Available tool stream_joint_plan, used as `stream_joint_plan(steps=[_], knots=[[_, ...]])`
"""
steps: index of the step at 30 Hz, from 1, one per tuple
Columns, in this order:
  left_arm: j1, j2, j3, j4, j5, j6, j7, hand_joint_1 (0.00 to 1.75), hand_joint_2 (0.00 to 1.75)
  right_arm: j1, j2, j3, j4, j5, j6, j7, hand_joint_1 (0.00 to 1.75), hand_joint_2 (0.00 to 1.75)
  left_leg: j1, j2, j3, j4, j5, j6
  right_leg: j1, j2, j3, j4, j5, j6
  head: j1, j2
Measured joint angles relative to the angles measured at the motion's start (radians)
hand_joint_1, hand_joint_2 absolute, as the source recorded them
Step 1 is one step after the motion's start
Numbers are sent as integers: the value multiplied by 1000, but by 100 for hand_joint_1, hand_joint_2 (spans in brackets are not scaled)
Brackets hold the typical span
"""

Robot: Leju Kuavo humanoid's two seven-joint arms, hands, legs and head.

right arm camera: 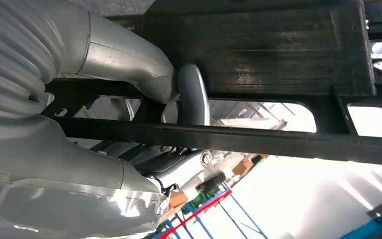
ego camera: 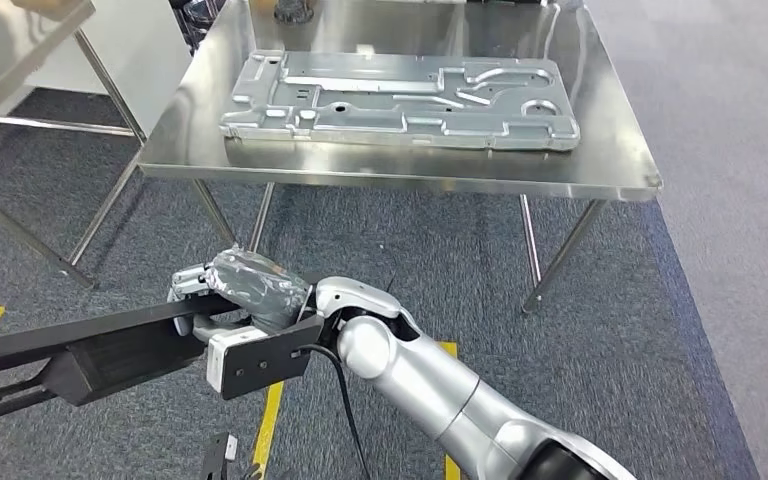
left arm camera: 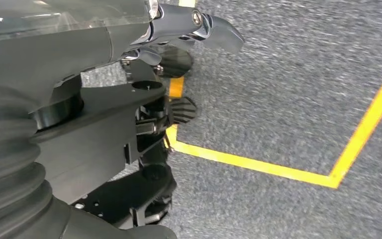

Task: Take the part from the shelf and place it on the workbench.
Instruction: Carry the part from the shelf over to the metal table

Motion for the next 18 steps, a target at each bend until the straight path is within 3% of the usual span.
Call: stream_joint_plan(steps=[3, 4, 5, 6, 8, 9, 11, 13, 15, 16, 18], knots=[[1, 1, 0, 0, 0, 0, -1, 0, 175, 0, 0, 0, 1, 0, 0, 1, 175, 175, 1, 0, -99, 190, -76, -8, -1, -3, 14, -4, -8, -9, -5, 0], [2, 1, 0, 0, 0, 1, -1, 0, 175, 1, 0, 0, 2, 0, 0, 2, 175, 175, 1, 0, -130, 239, -84, -10, -1, -2, 18, -3, -11, -10, -5, 0], [4, 2, 0, 0, 0, 1, -1, 0, 175, 1, 0, 0, 3, 1, -1, 2, 175, 175, 1, 0, -144, 251, -71, -10, -1, -1, 22, -3, -16, -10, -5, 0], [5, 2, 0, 0, 0, 1, -1, 0, 175, 1, 0, 0, 4, 1, -1, 3, 175, 175, 1, 0, -137, 220, -38, -9, 0, 0, 28, -1, -21, -9, -5, 0], [4, 2, 0, 0, 0, 1, -1, 0, 175, 0, 0, 0, 4, 6, -3, 4, 175, 175, 0, 1, -83, 82, 47, -4, 0, 2, 40, 3, -33, -4, -5, 0], [3, 2, 0, 0, 0, 1, -1, 0, 175, -1, 0, 0, 4, 11, -5, 5, 175, 175, -2, 1, -58, 21, 72, 0, 2, 3, 43, 6, -39, 0, -6, 0], [3, 2, 0, 0, 1, 0, -2, 0, 175, -4, 0, 0, 4, 20, -11, 8, 175, 175, -6, -1, -39, -28, 79, 10, 5, 4, 42, 8, -44, 10, -6, 0], [4, 2, 1, 0, 1, 0, -2, 0, 175, -5, 1, 0, 4, 27, -16, 9, 175, 175, -6, -2, -38, -33, 77, 21, 6, 3, 42, 7, -49, 20, -6, 0], [4, 2, 1, 0, 1, -1, -2, 0, 175, -10, 1, 0, 2, 34, -19, 12, 175, 175, -2, -2, -31, -38, 75, 32, 5, 2, 30, 39, -70, 31, -5, 0], [3, 2, 1, 0, 1, -1, -3, 0, 175, -12, 1, 0, 2, 41, -23, 16, 175, 175, 0, -2, -27, -41, 74, 36, 4, 1, 7, 87, -94, 36, -4, 0], [2, 2, 2, 0, 1, -2, -4, 0, 175, -16, -1, 0, 1, 67, -35, 33, 175, 175, -1, -1, -25, -41, 69, 42, 0, 0, -75, 232, -149, 42, -2, 0]])
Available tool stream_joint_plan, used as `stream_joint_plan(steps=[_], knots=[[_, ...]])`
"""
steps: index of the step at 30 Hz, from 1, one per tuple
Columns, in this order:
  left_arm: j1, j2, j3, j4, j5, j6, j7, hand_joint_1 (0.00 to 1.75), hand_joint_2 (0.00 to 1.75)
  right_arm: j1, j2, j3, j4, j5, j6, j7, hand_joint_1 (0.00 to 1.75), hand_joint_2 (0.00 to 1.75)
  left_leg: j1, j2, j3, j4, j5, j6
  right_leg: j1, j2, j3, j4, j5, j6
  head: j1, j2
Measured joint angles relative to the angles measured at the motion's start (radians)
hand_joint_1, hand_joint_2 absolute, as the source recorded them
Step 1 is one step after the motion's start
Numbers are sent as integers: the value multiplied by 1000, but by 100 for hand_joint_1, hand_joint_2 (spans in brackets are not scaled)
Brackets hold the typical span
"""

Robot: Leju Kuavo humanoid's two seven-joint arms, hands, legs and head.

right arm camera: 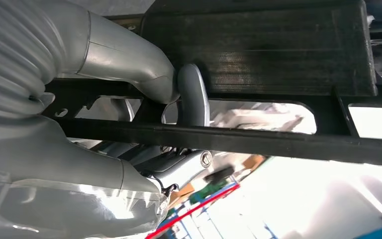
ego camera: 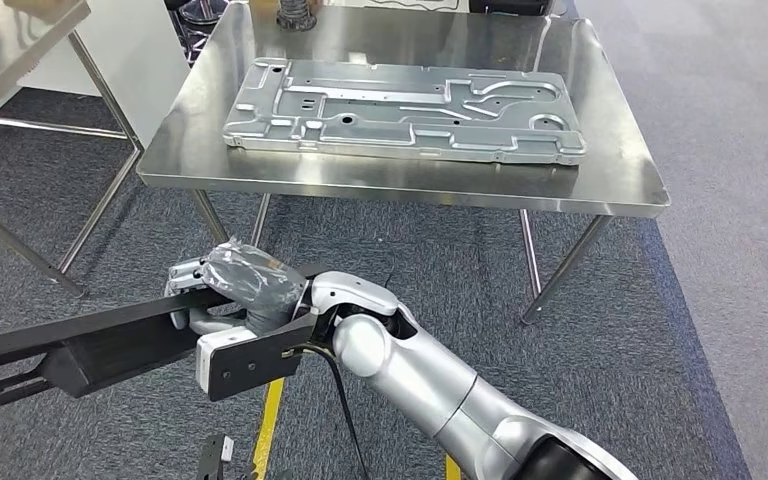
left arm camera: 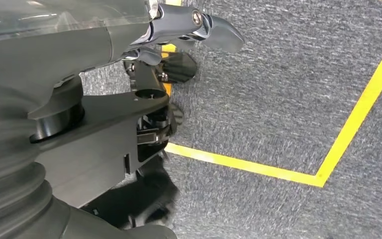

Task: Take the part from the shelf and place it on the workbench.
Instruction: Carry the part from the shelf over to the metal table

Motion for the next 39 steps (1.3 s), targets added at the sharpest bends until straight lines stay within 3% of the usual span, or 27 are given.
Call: stream_joint_plan(steps=[1, 2, 3, 5, 7, 9, 12, 13, 15, 17, 18, 19, 21, 22, 26, 28, 31, 32, 33, 34, 36, 37, 39], knots=[[1, 0, 0, 0, 0, 0, 0, 0, 175, 0, -2, 0, 0, 20, -8, 12, 175, 175, 0, 0, 2, 0, -2, 1, -2, 0, -38, 59, -12, 2, 0, 0], [2, 0, 0, 0, 0, -1, 0, 0, 175, -1, -5, 0, 0, 43, -17, 24, 175, 175, -1, -1, 4, 1, -5, 2, -3, -1, -60, 83, -5, 2, 0, 0], [3, 0, 0, 0, 0, -2, -1, 0, 175, -1, -8, 1, -1, 68, -25, 36, 175, 175, -1, -3, 8, 1, -9, 1, -4, -1, -60, 63, 23, 0, 0, 0], [4, 0, 1, 0, -2, -4, -1, 0, 175, -5, -13, 1, -7, 120, -38, 57, 175, 175, -1, -5, 21, 1, -18, -3, -2, -1, -9, -74, 110, -10, 0, 0], [3, -2, 1, 0, -5, -6, 0, 0, 175, -12, -16, 1, -16, 171, -50, 76, 175, 175, -4, -6, 29, 2, -27, -12, 4, -3, 41, -192, 157, -20, -2, 0], [1, -3, 1, 0, -7, -7, 1, 0, 175, -17, -21, 1, -23, 204, -56, 90, 175, 175, -5, -4, 32, 0, -33, -22, 9, -2, 54, -219, 155, -25, -5, 0], [1, -4, 1, 0, -8, -7, 2, 0, 175, -22, -28, 1, -32, 224, -58, 98, 175, 175, -3, -1, 29, 20, -51, -37, 2, 0, 66, -231, 154, -37, -7, 0], [0, -4, 1, 0, -9, -8, 2, 0, 175, -24, -29, 1, -35, 233, -61, 101, 175, 175, -3, 0, 13, 57, -70, -40, -1, 0, 73, -236, 153, -41, -8, 0], [0, -4, 1, 0, -11, -9, 4, 0, 175, -28, -31, 2, -39, 262, -70, 111, 175, 175, -1, 0, -53, 184, -121, -46, -2, -1, 82, -237, 146, -47, -10, 0], [2, -4, 1, 0, -13, -10, 6, 0, 175, -29, -41, 5, -39, 299, -77, 125, 175, 175, 0, 1, -113, 276, -132, -50, -1, -1, 91, -236, 137, -48, -10, 0], [3, -4, 1, 0, -15, -10, 7, 0, 175, -30, -47, 7, -39, 315, -78, 130, 175, 175, 1, 1, -120, 270, -110, -51, -2, 0, 97, -235, 132, -47, -10, 0], [3, -4, 1, 0, -17, -11, 8, 0, 175, -32, -53, 9, -39, 327, -79, 134, 175, 175, 2, 1, -107, 224, -70, -51, -2, 1, 103, -232, 125, -45, -10, 0], [1, -4, 1, 0, -20, -15, 8, 0, 175, -44, -58, 10, -39, 346, -79, 137, 175, 175, 0, 2, -58, 94, 3, -48, 0, 3, 113, -225, 111, -38, -11, 0], [-1, -4, 1, 0, -20, -18, 7, 0, 175, -51, -60, 12, -39, 357, -80, 139, 175, 175, -1, 2, -39, 47, 19, -43, 1, 4, 115, -221, 105, -33, -11, 0], [-10, -1, 1, 0, -23, -28, 4, 0, 175, -88, -71, 31, -31, 431, -99, 170, 175, 175, -2, -2, -25, 16, 11, -22, 3, 4, 113, -216, 93, -13, -10, 0], [-15, 2, 1, 0, -32, -32, 8, 0, 175, -108, -76, 41, -23, 457, -113, 186, 175, 175, 0, -2, -17, 11, 8, -10, 1, 1, 91, -167, 67, -1, -9, 0], [-19, 12, -3, 0, -49, -36, 14, 0, 175, -119, -87, 45, -13, 465, -125, 199, 175, 175, 0, -1, -9, 9, 0, 0, -4, -1, -18, 22, 1, 9, -8, 0], [-18, 16, -4, 0, -52, -35, 16, 0, 175, -119, -93, 46, -8, 466, -126, 200, 175, 175, -1, -2, -6, 10, -4, 1, -5, -1, -49, 65, -2, 10, -8, 0], [-17, 20, -4, 0, -53, -32, 17, 0, 175, -119, -97, 48, -2, 466, -126, 199, 175, 175, -1, -4, -1, 11, -8, 1, -6, -1, -63, 70, 15, 9, -8, 0], [-15, 24, -4, 0, -52, -28, 17, 0, 175, -120, -101, 50, 4, 468, -127, 195, 175, 175, -1, -6, 4, 12, -13, -1, -5, -1, -57, 35, 50, 6, -7, 0], [-12, 29, -3, 0, -45, -22, 12, 0, 175, -127, -103, 55, 16, 475, -135, 185, 175, 175, -2, -8, 18, 12, -23, -6, -3, -1, -8, -100, 134, -6, -8, 0], [-11, 30, -2, 0, -40, -19, 9, 0, 175, -134, -103, 58, 23, 481, -143, 181, 175, 175, -4, -8, 21, 12, -27, -10, 0, -1, 15, -158, 159, -11, -8, 0], [-8, 32, 2, 0, -28, -13, 4, 0, 175, -148, -100, 64, 38, 496, -158, 178, 175, 175, -5, -8, 25, 9, -33, -20, 6, -1, 35, -206, 164, -20, -10, 0]])
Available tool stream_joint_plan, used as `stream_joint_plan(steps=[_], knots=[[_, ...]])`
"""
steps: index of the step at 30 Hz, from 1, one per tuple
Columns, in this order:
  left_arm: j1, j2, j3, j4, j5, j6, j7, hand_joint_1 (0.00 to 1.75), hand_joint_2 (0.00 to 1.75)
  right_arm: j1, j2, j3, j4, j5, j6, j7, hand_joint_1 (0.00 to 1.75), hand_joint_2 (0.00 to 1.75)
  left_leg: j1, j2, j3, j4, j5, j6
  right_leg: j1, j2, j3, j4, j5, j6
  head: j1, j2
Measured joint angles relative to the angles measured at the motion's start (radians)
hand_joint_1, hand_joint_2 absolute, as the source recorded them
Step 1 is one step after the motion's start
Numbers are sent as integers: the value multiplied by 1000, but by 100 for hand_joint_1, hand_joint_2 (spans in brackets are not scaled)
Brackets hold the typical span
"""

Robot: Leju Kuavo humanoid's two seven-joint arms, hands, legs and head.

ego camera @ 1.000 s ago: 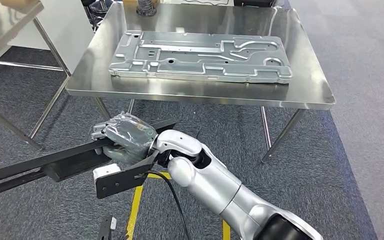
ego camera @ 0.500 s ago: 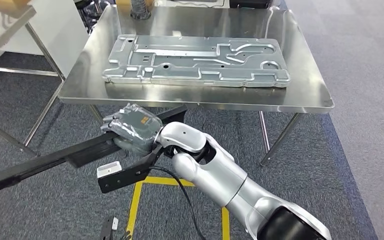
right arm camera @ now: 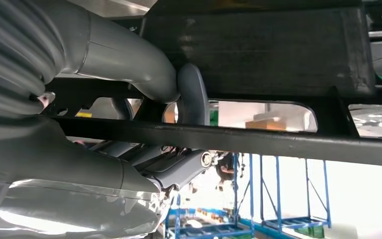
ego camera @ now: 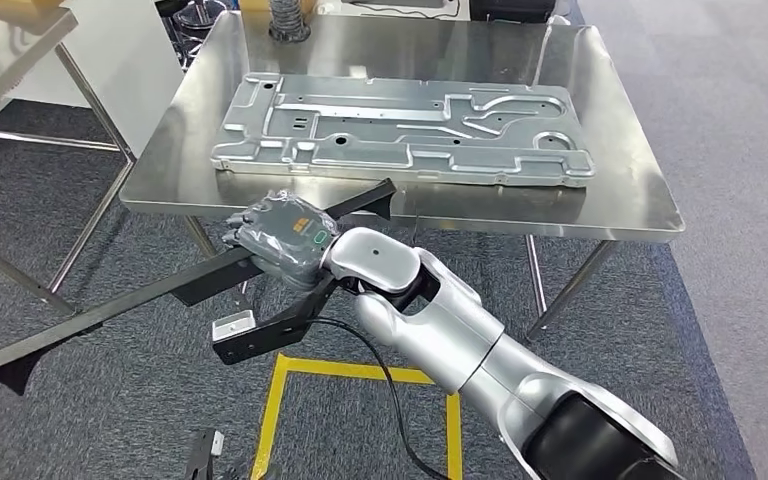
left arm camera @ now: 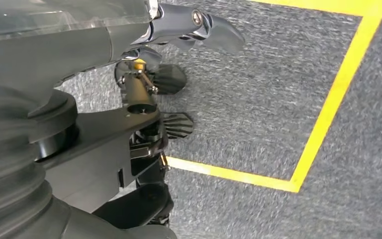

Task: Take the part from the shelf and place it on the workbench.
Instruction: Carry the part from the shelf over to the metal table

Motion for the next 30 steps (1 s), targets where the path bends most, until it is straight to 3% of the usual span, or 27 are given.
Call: stream_joint_plan(steps=[2, 4, 7, 8, 9, 10, 12, 14, 19, 20, 23, 24, 25, 28, 30], knots=[[4, 2, 5, 0, 9, 5, -3, 0, 175, -9, 6, 4, 10, 10, -6, -1, 175, 175, 0, 1, 5, -5, -5, -10, -2, 1, 6, -10, -3, -7, -1, 0], [9, 3, 11, -1, 14, 8, -8, 0, 175, -17, 15, 6, 16, 16, -6, -1, 175, 175, 0, 4, -5, 28, -27, -19, -9, 0, 21, -23, -5, -15, -3, 0], [15, 4, 20, -1, 13, 12, -18, 0, 175, -29, 30, 10, 25, 26, -9, 5, 175, 175, 1, 7, -100, 210, -101, -29, -9, -1, 37, -28, -15, -26, -8, 0], [17, 4, 21, -1, 13, 14, -21, 0, 175, -30, 33, 10, 28, 32, -10, 10, 175, 175, 1, 7, -133, 261, -110, -32, -8, -1, 41, -27, -19, -27, -8, 0], [20, 5, 21, -1, 12, 16, -24, 0, 175, -30, 35, 11, 32, 40, -12, 18, 175, 175, 2, 7, -149, 277, -99, -34, -8, -1, 47, -26, -25, -27, -7, 0], [22, 6, 22, -1, 11, 18, -27, 0, 175, -30, 37, 11, 36, 50, -15, 28, 175, 175, 4, 8, -146, 253, -68, -35, -8, -1, 53, -23, -31, -26, -8, 0], [23, 10, 23, -1, 12, 22, -30, 0, 175, -33, 40, 12, 43, 70, -20, 45, 175, 175, 8, 10, -97, 124, 17, -36, -8, 0, 68, -17, -47, -20, -7, 0], [24, 13, 26, -1, 16, 29, -28, 0, 175, -40, 41, 11, 50, 82, -23, 54, 175, 175, 6, 11, -56, 28, 53, -30, -5, 2, 73, -9, -59, -11, -7, 0], [31, 20, 43, -1, 32, 35, -15, 0, 175, -46, 43, 11, 73, 104, -41, 47, 175, 175, 7, 8, -42, 5, 44, 1, -4, 0, 62, 17, -84, 13, -4, 0], [31, 21, 45, -1, 32, 34, -15, 0, 175, -47, 44, 11, 79, 108, -53, 44, 175, 175, 9, 8, -38, 3, 43, 6, -5, 0, 40, 61, -106, 18, -3, 0], [30, 23, 48, -1, 34, 27, -21, 0, 175, -46, 46, 11, 107, 117, -82, 36, 175, 175, 7, 7, -32, 3, 35, 16, -10, -1, -76, 262, -172, 27, -2, 0], [30, 23, 49, -1, 36, 25, -24, 0, 175, -45, 47, 11, 117, 120, -85, 34, 175, 175, 7, 7, -28, 3, 32, 17, -11, -1, -101, 292, -166, 27, -2, 0], [30, 24, 50, -1, 38, 24, -28, 0, 175, -45, 49, 11, 124, 122, -85, 33, 175, 175, 6, 5, -24, 3, 28, 16, -11, -1, -104, 277, -140, 25, -2, 0], [26, 24, 54, -2, 44, 23, -34, 0, 175, -54, 61, 10, 140, 134, -84, 33, 175, 175, 3, 2, -9, 4, 15, 9, -6, -2, -34, 79, -19, 7, -3, 0], [21, 24, 56, -2, 45, 25, -30, 0, 175, -64, 69, 10, 148, 142, -80, 37, 175, 175, 1, 3, -5, 3, 9, 0, 0, -2, -3, 5, 3, -3, -5, 0]])
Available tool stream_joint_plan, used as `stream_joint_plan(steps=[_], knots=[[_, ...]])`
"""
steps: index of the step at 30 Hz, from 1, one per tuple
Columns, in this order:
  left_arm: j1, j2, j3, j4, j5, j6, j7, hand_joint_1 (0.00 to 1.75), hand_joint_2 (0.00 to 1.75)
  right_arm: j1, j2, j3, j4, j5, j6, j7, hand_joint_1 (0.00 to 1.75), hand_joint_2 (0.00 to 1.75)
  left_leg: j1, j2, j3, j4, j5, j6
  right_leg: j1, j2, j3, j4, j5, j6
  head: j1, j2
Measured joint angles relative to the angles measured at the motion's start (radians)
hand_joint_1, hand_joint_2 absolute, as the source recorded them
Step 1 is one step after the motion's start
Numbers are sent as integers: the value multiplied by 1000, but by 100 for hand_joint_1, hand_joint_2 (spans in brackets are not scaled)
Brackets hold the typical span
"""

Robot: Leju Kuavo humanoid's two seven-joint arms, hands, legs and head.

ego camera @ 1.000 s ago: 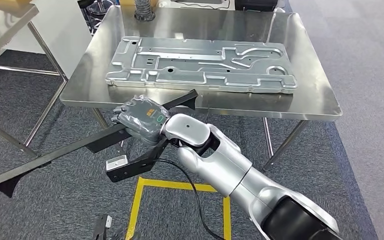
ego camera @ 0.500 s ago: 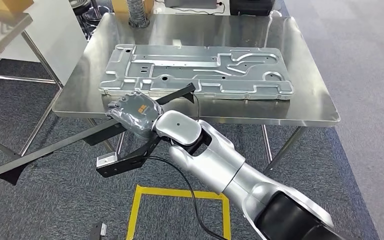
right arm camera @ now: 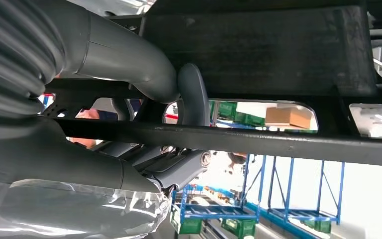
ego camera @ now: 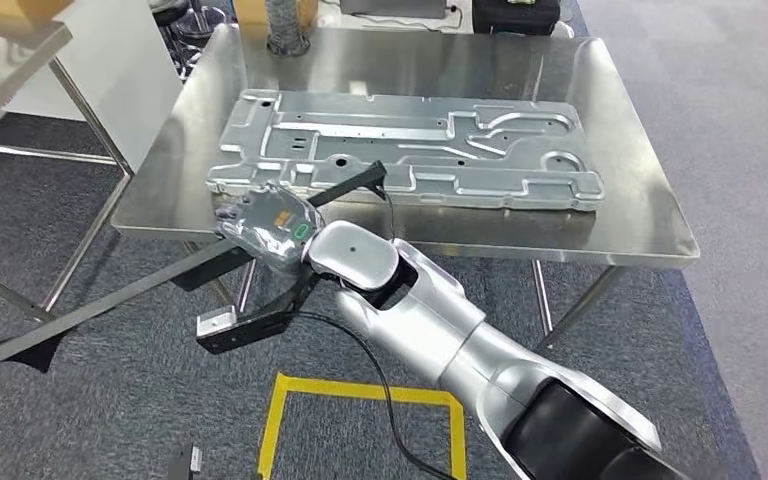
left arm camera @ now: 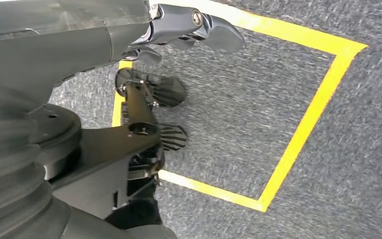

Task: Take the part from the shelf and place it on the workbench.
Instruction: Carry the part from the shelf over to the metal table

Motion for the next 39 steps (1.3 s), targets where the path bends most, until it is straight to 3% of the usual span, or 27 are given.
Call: stream_joint_plan(steps=[3, 5, 8, 9, 10, 11, 12, 14, 15, 19, 21, 23, 24, 25, 26, 28, 30, 32, 35, 37, 39], knots=[[-3, 0, 6, 0, -1, 3, 8, 0, 175, -5, 6, -3, 12, 9, 6, 7, 175, 175, 0, 2, 6, -2, -8, -16, -1, 2, 11, -15, -5, -11, -1, 0], [-4, 0, 8, 0, -2, 4, 10, 0, 175, -9, 8, -5, 19, 12, 8, 8, 175, 175, 1, 5, -12, 46, -38, -25, -8, 1, 24, -28, -6, -20, -3, 0], [-4, 0, 13, 0, -2, 3, 13, 0, 175, -12, 12, -7, 30, 11, 11, 6, 175, 175, 4, 6, -111, 238, -116, -35, -7, 0, 35, -29, -14, -29, -5, 0], [-3, 0, 14, 0, -2, 2, 15, 0, 175, -12, 14, -7, 35, 10, 13, 4, 175, 175, 5, 6, -137, 277, -119, -37, -7, 1, 38, -28, -18, -29, -5, 0], [-3, 0, 14, 0, -2, 2, 16, 0, 175, -12, 16, -7, 40, 8, 16, 2, 175, 175, 6, 6, -144, 276, -101, -39, -6, 2, 41, -26, -22, -29, -5, 0], [-2, 0, 14, 0, -2, 2, 17, 0, 175, -12, 18, -7, 44, 7, 18, -1, 175, 175, 6, 6, -132, 235, -64, -39, -7, 4, 46, -23, -28, -27, -5, 0], [-2, 0, 15, 0, -2, 1, 17, 0, 175, -12, 22, -7, 48, 6, 20, -3, 175, 175, 7, 7, -105, 164, -18, -38, -7, 5, 53, -20, -34, -25, -5, 0], [-3, 0, 15, 0, -2, 0, 17, 0, 175, -13, 27, -7, 53, 4, 23, -5, 175, 175, 4, 8, -52, 45, 33, -32, -4, 7, 60, -13, -47, -16, -6, 0], [-3, 0, 15, 0, -2, 0, 17, 0, 175, -13, 30, -7, 56, 2, 23, -6, 175, 175, 2, 8, -38, 15, 38, -28, -2, 7, 61, -11, -50, -12, -5, 0], [2, -2, 16, 0, -1, 1, 18, 0, 175, -12, 35, -9, 63, -2, 22, -8, 175, 175, 5, 5, -29, 1, 29, -5, -1, 5, 56, 4, -68, 5, -2, 0], [3, -3, 16, 0, -2, 1, 19, 0, 175, -12, 36, -12, 63, -2, 22, -7, 175, 175, 8, 6, -23, -3, 28, 6, -3, 4, 16, 89, -113, 13, 0, 0], [4, -4, 16, 0, -2, 1, 20, 0, 175, -9, 34, -14, 63, -2, 22, -4, 175, 175, 7, 6, -22, -3, 24, 12, -6, 3, -62, 231, -166, 19, 1, 0], [6, -4, 16, 0, -2, 1, 21, 0, 175, -6, 33, -15, 63, 0, 22, -2, 175, 175, 7, 6, -21, -3, 22, 13, -8, 2, -94, 280, -175, 20, 1, 0], [7, -4, 16, 0, -3, 1, 22, 0, 175, -3, 32, -15, 63, 2, 22, 1, 175, 175, 7, 5, -18, -2, 19, 13, -9, 2, -108, 292, -162, 20, 1, 0], [8, -4, 16, 0, -4, 1, 23, 0, 175, -2, 31, -16, 63, 6, 22, 5, 175, 175, 7, 4, -15, -2, 16, 12, -9, 2, -102, 261, -130, 18, 1, 0], [9, -6, 16, 0, -8, 0, 24, 0, 175, -1, 30, -17, 63, 12, 22, 13, 175, 175, 6, 2, -4, -1, 8, 7, -8, 1, -45, 120, -46, 7, 1, 0], [8, -10, 16, 0, -12, -1, 25, 0, 175, -2, 29, -20, 63, 16, 22, 23, 175, 175, 3, 1, 0, -1, 1, -1, -2, 1, -2, 16, -6, -3, -1, 0], [6, -12, 16, 0, -15, -1, 27, 0, 175, -1, 26, -25, 63, 20, 21, 34, 175, 175, 1, 2, 1, -3, -2, -12, 3, 2, 6, -5, -9, -8, -2, 0], [6, -14, 16, 0, -17, -1, 29, 0, 175, -2, 20, -43, 64, 28, 20, 45, 175, 175, 3, 5, -3, 18, -22, -29, -5, 3, 21, -21, -11, -17, -3, 0], [5, -14, 16, 0, -17, -1, 29, 0, 175, -4, 18, -52, 66, 30, 18, 48, 175, 175, 5, 7, -50, 119, -70, -37, -8, 2, 31, -26, -13, -24, -5, 0], [6, -14, 16, 0, -17, -1, 30, 0, 175, -4, 14, -58, 71, 31, 17, 53, 175, 175, 6, 7, -122, 248, -111, -42, -6, 2, 35, -26, -19, -28, -6, 0]])
